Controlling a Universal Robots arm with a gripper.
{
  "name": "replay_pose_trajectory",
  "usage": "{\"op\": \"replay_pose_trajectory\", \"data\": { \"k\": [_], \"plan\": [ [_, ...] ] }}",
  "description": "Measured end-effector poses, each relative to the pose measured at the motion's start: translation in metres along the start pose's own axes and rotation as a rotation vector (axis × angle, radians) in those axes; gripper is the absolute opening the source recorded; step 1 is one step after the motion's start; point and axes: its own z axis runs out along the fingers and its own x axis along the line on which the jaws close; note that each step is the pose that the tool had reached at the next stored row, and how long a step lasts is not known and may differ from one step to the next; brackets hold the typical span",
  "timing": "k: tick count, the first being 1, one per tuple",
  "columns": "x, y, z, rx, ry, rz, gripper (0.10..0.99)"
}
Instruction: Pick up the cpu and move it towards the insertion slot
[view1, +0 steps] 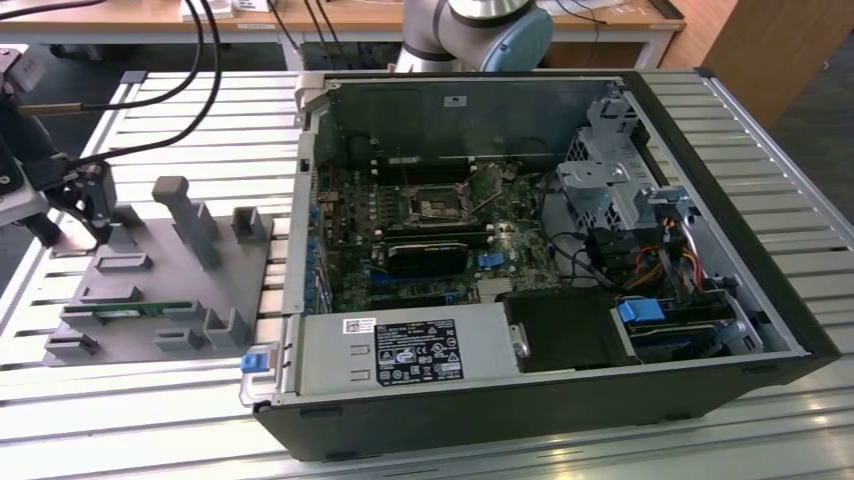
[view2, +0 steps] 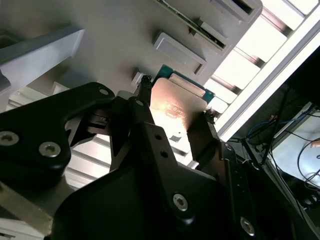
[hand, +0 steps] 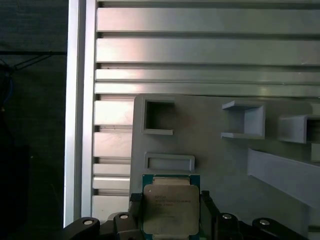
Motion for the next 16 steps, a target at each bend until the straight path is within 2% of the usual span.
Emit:
{"op": "replay_pose_trajectory", "data": {
  "k": [16],
  "plan": [
    [0.0002, 0.0008, -0.0145, 0.0, 0.0001, 0.0, 0.541]
  ]
}}
